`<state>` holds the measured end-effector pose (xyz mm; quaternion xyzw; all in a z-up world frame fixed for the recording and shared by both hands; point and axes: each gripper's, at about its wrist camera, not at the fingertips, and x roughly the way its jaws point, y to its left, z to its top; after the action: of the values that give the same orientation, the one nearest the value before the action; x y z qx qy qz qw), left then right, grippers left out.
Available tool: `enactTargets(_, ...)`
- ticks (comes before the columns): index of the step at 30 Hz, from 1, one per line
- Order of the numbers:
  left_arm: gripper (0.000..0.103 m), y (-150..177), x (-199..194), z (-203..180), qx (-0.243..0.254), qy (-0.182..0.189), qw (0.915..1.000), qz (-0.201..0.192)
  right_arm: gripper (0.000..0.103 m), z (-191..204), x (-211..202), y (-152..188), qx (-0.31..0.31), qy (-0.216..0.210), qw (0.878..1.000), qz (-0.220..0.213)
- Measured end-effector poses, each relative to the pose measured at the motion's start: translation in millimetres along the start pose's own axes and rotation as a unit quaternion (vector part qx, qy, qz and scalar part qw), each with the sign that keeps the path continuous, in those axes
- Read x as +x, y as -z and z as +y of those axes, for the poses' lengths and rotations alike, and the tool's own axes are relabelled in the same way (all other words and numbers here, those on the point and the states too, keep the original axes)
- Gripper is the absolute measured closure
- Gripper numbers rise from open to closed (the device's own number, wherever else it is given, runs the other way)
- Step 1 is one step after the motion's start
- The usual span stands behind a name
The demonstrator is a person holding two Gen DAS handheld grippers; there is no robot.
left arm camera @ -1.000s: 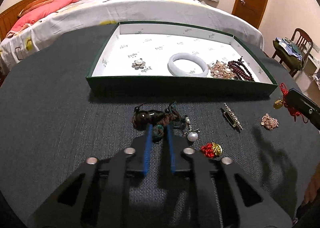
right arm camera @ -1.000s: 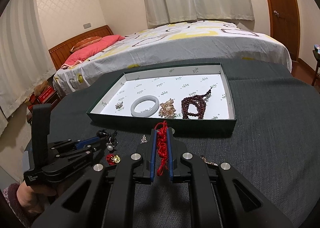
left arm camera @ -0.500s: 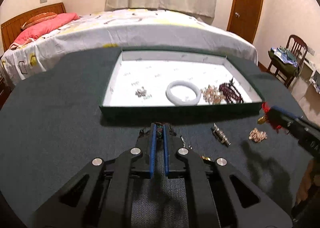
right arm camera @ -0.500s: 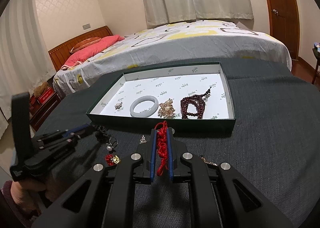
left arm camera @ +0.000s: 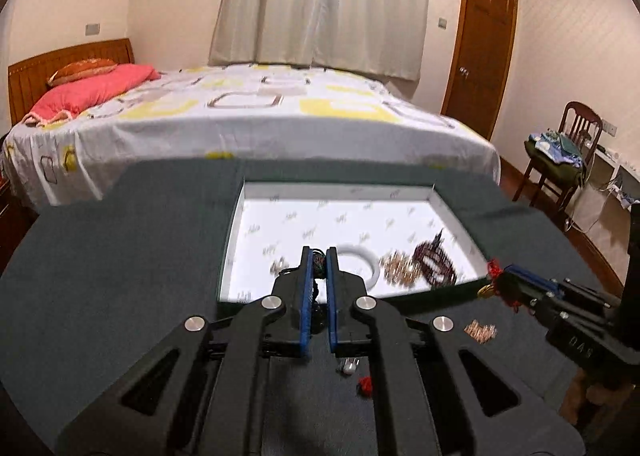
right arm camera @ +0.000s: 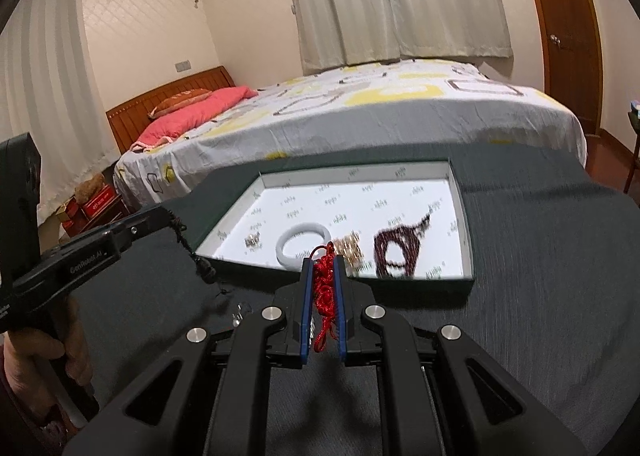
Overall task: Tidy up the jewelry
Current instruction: 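Lower both held items into the box and open both tools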
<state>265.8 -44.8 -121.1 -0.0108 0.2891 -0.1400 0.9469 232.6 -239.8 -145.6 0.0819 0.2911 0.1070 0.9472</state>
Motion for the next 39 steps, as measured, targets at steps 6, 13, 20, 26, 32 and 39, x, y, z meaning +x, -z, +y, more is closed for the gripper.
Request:
enactTargets(6,0.096,-27,12,-1,0.005,0.004,0.9996,-0.028,0.093,4,11,-25,-0.015,0.001,1.000,-0.026)
enactTargets(13,0.096,-50,50,3,0.000,0.003,0.9992,-0.041,0.093,2,43,-43,-0.023,0.012,0.999,-0.036)
enactTargets(20,0.096,-44,112,8,0.001,-0.006,1.0000,-0.004,0.093,-13,94,-41,-0.020,0.035,0.999,-0.007)
enactTargets(26,0.096,-23,154,15,-0.006,-0.014,0.9988,0.047,0.093,-28,133,-31,0.002,0.045,0.998,0.045)
enactTargets(32,0.096,-14,169,22,-0.022,-0.018,0.9965,0.079,0.093,-30,149,-27,0.011,0.047,0.996,0.079)
enactTargets(39,0.044,-6,168,27,-0.034,-0.024,0.9958,0.081,0.088,-33,151,-26,0.021,0.048,0.995,0.087)
